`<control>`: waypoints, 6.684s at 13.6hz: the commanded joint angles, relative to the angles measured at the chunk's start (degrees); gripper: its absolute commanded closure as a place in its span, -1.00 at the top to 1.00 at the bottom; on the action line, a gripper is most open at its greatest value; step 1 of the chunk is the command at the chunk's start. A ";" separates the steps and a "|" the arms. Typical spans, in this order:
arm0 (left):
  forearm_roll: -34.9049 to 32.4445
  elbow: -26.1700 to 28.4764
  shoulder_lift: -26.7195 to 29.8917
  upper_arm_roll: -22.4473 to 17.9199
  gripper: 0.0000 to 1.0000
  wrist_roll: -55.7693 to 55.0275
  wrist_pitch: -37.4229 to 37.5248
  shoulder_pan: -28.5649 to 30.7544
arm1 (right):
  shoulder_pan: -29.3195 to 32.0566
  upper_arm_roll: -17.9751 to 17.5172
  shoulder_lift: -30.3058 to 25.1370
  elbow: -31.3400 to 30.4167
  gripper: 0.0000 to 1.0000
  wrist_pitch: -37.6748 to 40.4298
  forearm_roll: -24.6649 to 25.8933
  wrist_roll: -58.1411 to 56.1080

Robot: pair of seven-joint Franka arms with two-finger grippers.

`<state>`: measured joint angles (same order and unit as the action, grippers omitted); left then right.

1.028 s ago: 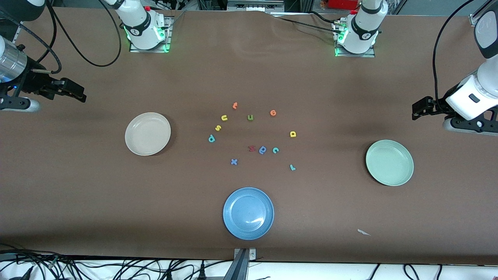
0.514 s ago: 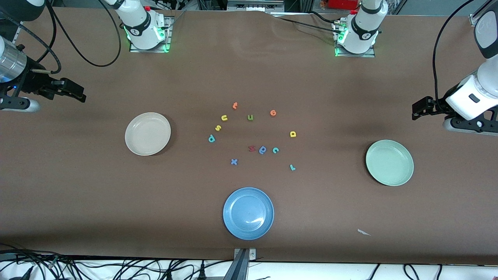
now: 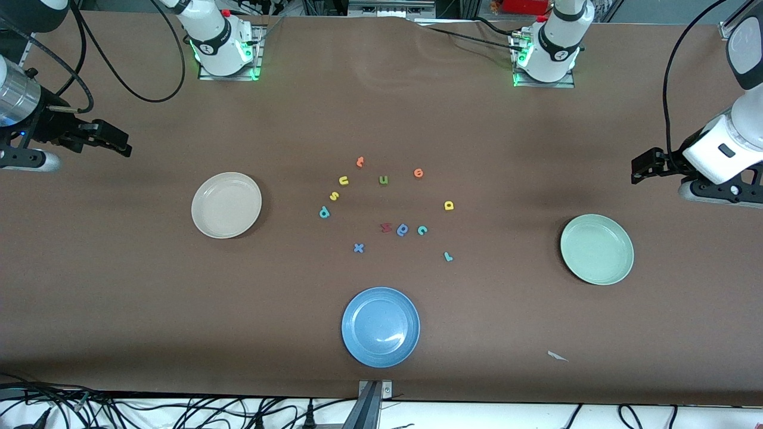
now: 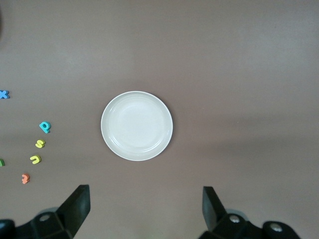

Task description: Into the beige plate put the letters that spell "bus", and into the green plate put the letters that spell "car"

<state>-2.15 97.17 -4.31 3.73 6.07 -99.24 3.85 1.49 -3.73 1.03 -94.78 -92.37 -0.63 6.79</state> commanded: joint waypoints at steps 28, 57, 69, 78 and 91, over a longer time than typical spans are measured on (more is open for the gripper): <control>-0.58 -0.66 -0.08 0.05 1.00 1.14 0.28 0.02 | 0.35 -0.14 0.73 1.62 1.00 1.58 -0.60 -0.10; -0.93 3.20 -21.42 17.45 1.00 -27.76 -24.05 -8.32 | -27.14 -0.58 19.61 -3.22 0.92 -18.69 -1.12 55.30; -13.23 6.37 -31.72 17.54 0.95 -48.61 -33.74 -15.71 | -36.47 -0.32 35.62 -6.81 0.50 -39.71 -0.07 75.22; -13.15 8.91 -32.77 17.80 0.77 -46.06 -33.74 -15.89 | -36.48 0.04 35.10 -10.86 -0.76 -44.65 -0.07 75.22; -12.35 9.44 -33.83 17.98 -0.08 -46.58 -33.82 -15.97 | -35.95 18.64 19.02 -17.88 -0.98 -23.82 -1.12 39.85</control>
<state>-13.50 106.54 -37.82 21.61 -40.30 -132.91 -12.15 -34.19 10.78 22.38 -107.30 -115.35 -0.91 55.28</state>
